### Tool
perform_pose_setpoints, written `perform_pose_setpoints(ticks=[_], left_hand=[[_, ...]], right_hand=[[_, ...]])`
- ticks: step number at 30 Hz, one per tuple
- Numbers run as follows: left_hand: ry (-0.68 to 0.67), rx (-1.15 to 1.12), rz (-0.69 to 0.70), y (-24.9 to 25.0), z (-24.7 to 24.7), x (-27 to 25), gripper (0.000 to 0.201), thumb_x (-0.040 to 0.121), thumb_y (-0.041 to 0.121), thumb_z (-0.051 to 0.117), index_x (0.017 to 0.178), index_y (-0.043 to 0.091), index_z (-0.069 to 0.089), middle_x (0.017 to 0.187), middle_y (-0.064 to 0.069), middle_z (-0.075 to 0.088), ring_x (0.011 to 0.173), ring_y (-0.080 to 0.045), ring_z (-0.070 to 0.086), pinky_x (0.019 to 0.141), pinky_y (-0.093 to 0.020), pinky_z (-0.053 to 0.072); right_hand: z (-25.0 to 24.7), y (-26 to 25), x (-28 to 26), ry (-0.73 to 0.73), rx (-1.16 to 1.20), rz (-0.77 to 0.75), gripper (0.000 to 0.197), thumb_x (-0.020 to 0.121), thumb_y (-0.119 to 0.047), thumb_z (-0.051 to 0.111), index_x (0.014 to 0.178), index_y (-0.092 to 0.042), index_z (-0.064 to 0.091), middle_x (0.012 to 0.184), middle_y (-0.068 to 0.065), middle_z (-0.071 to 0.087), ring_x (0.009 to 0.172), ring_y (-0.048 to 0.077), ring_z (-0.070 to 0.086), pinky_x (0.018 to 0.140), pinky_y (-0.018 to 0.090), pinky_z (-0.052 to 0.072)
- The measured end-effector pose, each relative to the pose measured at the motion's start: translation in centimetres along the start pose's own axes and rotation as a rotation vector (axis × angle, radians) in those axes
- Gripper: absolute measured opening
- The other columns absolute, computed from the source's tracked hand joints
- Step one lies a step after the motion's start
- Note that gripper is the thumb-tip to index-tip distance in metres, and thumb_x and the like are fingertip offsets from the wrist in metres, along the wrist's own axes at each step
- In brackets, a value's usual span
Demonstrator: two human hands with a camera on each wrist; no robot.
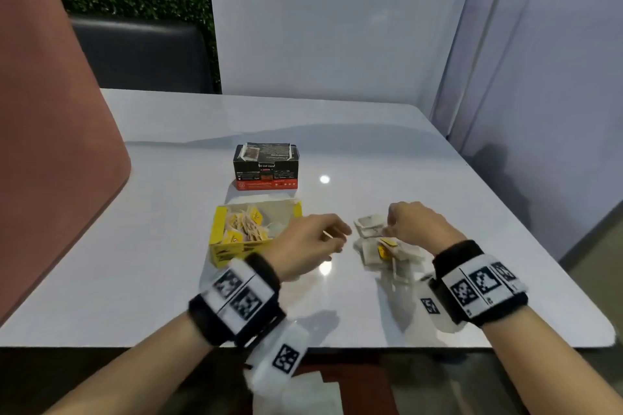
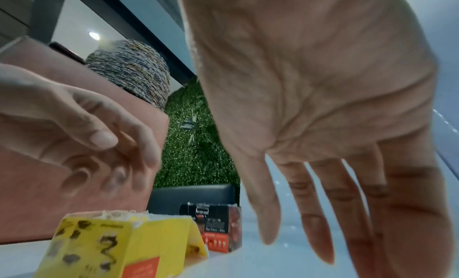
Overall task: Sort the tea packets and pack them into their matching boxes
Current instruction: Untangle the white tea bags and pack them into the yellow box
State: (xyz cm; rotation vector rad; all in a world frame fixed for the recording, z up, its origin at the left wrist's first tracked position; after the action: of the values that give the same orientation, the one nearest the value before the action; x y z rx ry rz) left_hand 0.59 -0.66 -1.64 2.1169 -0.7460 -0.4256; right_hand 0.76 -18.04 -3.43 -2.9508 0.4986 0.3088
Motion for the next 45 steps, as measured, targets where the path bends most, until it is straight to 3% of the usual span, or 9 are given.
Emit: perform_pose_setpoints(ticks=[4, 8, 15, 19, 25, 33, 40, 43, 45], left_hand=[[-0.256, 0.034, -0.302, -1.0, 6.2, 4.4, 0.025, 0.092, 0.012, 0.051, 0.110, -0.004, 0.056, 0.102, -0.021, 0.061, 0.099, -0.031, 0.064, 0.075, -0.028, 0.053], [-0.106, 0.198, -0.347, -2.2, 7.6, 8.0, 0.051, 0.089, 0.019, 0.058, 0.129, -0.005, 0.037, 0.131, -0.021, 0.050, 0.119, -0.033, 0.053, 0.093, -0.034, 0.045], [-0.034, 0.306, -0.372, -2.7, 7.7, 10.0, 0.063, 0.080, 0.012, 0.068, 0.127, -0.004, 0.029, 0.128, -0.021, 0.049, 0.117, -0.035, 0.053, 0.093, -0.036, 0.047], [0.000, 0.269, -0.277, -1.9, 5.1, 9.2, 0.050, 0.083, 0.013, 0.066, 0.123, -0.005, 0.042, 0.115, -0.023, 0.057, 0.101, -0.035, 0.061, 0.087, -0.042, 0.053], [-0.031, -0.453, -0.284, -2.5, 4.2, 5.6, 0.015, 0.090, 0.007, 0.057, 0.093, -0.007, 0.061, 0.078, -0.013, 0.056, 0.057, -0.012, 0.060, 0.065, -0.019, 0.057], [-0.056, -1.023, -0.219, -2.2, 7.0, 2.3, 0.025, 0.091, -0.005, 0.046, 0.115, -0.012, 0.051, 0.108, -0.025, 0.067, 0.097, -0.029, 0.068, 0.083, -0.027, 0.056], [0.009, -1.164, -0.138, -2.4, 6.3, 1.4, 0.052, 0.087, -0.021, 0.031, 0.123, 0.009, 0.055, 0.100, -0.020, 0.067, 0.088, -0.026, 0.069, 0.086, -0.032, 0.055], [0.026, -1.131, -0.139, -2.9, 6.2, 0.9, 0.044, 0.088, -0.017, 0.036, 0.118, 0.005, 0.057, 0.074, -0.008, 0.067, 0.086, -0.023, 0.067, 0.090, -0.035, 0.054], [0.058, -1.121, -0.154, -3.3, 6.2, 0.8, 0.030, 0.090, -0.007, 0.046, 0.115, 0.002, 0.060, 0.091, -0.016, 0.068, 0.099, -0.028, 0.063, 0.090, -0.037, 0.054]], right_hand=[[0.8, 1.9, -0.1, -0.016, -0.097, 0.044, 0.029, 0.090, -0.033, 0.056, 0.104, -0.007, 0.058, 0.106, 0.009, 0.061, 0.084, 0.024, 0.052, 0.070, 0.028, 0.037], [2.2, 2.7, -0.2, -0.147, -0.010, 0.069, 0.037, 0.084, -0.043, 0.064, 0.082, -0.010, 0.046, 0.078, 0.002, 0.050, 0.070, 0.022, 0.050, 0.056, 0.026, 0.038], [2.2, 3.4, 0.3, -0.075, 0.087, 0.024, 0.026, 0.088, -0.028, 0.057, 0.074, -0.009, 0.047, 0.086, 0.008, 0.051, 0.085, 0.028, 0.061, 0.071, 0.032, 0.051], [1.3, 5.6, 0.3, -0.052, 0.259, 0.045, 0.017, 0.089, -0.013, 0.049, 0.074, -0.005, 0.052, 0.078, 0.013, 0.059, 0.060, 0.026, 0.062, 0.058, 0.026, 0.052], [-0.8, 7.9, -1.9, 0.148, 0.657, 0.047, 0.014, 0.087, -0.011, 0.052, 0.076, -0.005, 0.060, 0.077, 0.011, 0.064, 0.059, 0.019, 0.063, 0.067, 0.032, 0.056], [-0.2, 4.3, -6.1, 0.300, 1.454, -0.081, 0.014, 0.089, -0.002, 0.051, 0.082, -0.007, 0.062, 0.073, 0.007, 0.066, 0.061, 0.014, 0.060, 0.055, 0.022, 0.046], [2.5, 2.9, -6.5, 0.286, 1.642, -0.082, 0.019, 0.091, -0.007, 0.053, 0.109, -0.003, 0.058, 0.090, 0.015, 0.072, 0.074, 0.022, 0.069, 0.063, 0.023, 0.053], [3.5, 2.2, -6.5, 0.256, 1.702, -0.078, 0.026, 0.091, -0.001, 0.050, 0.114, -0.013, 0.054, 0.088, 0.013, 0.073, 0.071, 0.019, 0.069, 0.059, 0.021, 0.053], [4.0, 1.7, -6.4, 0.230, 1.730, -0.094, 0.033, 0.090, 0.001, 0.051, 0.117, -0.017, 0.051, 0.096, 0.014, 0.072, 0.079, 0.023, 0.070, 0.062, 0.023, 0.052]])
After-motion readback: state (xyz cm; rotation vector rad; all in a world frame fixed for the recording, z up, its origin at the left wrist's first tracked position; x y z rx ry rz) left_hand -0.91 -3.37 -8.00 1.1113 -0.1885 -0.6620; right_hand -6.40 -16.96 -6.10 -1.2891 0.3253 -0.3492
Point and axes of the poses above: each hand's wrist, its own x-axis towards the middle knuckle, its own z-axis out of the palm, y = z × x, the point moved 8 cm from there along x, towards the middle knuckle
